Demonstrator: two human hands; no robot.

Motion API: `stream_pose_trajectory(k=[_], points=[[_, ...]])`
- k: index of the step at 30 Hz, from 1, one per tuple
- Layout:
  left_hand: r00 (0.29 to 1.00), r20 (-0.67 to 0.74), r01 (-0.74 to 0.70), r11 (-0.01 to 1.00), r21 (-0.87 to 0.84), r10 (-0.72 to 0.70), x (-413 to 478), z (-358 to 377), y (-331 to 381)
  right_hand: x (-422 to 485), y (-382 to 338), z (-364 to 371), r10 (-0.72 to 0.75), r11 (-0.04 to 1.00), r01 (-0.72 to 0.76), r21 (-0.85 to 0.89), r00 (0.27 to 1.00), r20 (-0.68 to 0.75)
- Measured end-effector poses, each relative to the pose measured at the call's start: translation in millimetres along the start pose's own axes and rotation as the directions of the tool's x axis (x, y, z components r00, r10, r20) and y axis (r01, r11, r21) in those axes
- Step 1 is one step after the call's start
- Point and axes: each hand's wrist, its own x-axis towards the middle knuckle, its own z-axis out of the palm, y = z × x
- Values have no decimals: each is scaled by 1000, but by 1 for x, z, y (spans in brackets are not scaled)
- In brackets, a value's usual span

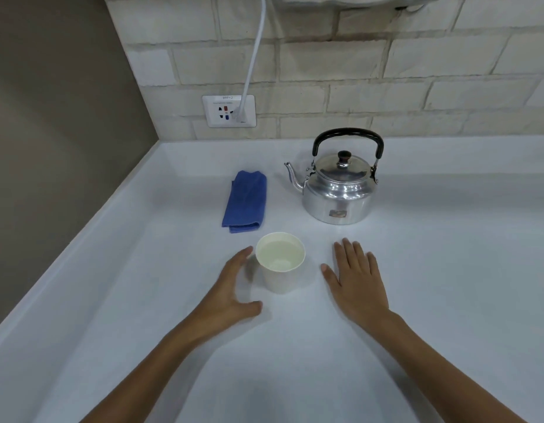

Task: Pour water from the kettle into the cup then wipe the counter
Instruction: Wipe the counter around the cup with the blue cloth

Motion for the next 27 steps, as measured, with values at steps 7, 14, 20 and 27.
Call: stream_pose_trajectory(k=[7,14,20,27], points=[[961,-261,-15,958,287,94,88,-62,-2,-1,-2,5,21,999,-21,-32,1000,8],[972,-234,153,729,668,10,204,-57,-19,-3,-5,2,36,999,-36,-21,999,1],[960,-261,259,671,694,-100,240,-34,-34,-2,-9,1,40,999,-41,-19,999,-30],[997,-70,66,618,783,-18,217,-14,-20,-1,-8,2,33,999,-33,-39,999,-13]])
